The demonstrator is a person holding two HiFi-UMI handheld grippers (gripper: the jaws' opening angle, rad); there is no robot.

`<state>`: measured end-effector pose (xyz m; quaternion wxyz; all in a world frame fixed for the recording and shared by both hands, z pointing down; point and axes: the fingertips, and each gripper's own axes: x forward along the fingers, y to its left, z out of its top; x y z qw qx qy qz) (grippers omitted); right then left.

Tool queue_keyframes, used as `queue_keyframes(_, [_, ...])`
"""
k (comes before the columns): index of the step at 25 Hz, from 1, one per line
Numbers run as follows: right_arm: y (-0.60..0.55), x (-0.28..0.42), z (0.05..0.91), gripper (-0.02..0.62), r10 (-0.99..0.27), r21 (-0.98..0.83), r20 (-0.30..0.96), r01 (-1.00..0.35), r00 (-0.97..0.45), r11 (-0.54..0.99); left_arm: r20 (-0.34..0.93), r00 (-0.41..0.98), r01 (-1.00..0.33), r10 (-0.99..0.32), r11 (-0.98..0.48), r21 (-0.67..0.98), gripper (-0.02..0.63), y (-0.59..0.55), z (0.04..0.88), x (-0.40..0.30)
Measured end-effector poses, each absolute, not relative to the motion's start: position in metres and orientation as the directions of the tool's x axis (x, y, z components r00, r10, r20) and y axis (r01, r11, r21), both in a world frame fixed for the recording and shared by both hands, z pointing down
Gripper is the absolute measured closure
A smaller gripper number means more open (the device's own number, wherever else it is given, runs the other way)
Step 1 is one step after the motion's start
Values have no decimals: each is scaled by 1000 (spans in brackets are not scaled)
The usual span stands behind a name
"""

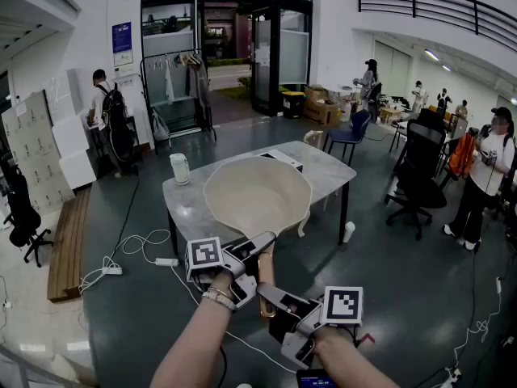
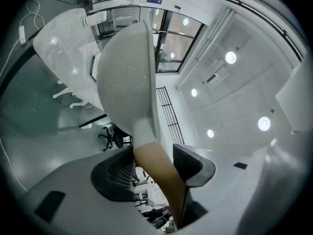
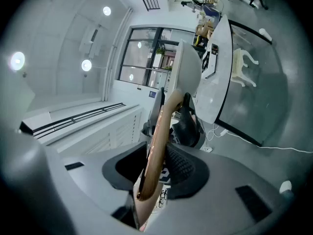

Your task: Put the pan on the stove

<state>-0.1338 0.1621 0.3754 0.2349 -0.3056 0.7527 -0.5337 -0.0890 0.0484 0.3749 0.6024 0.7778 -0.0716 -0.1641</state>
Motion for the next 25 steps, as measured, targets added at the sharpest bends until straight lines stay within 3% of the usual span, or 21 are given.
queue_keyframes(14, [174, -121, 373, 460, -699, -941, -44, -206, -713, 270, -167, 941, 64, -295, -332, 941, 360, 58, 370, -75])
queue_keyframes(25, [197, -94, 382, 462, -682, -944, -21, -209, -731, 254, -173, 928, 70, -329, -303, 951, 360, 80, 382, -52])
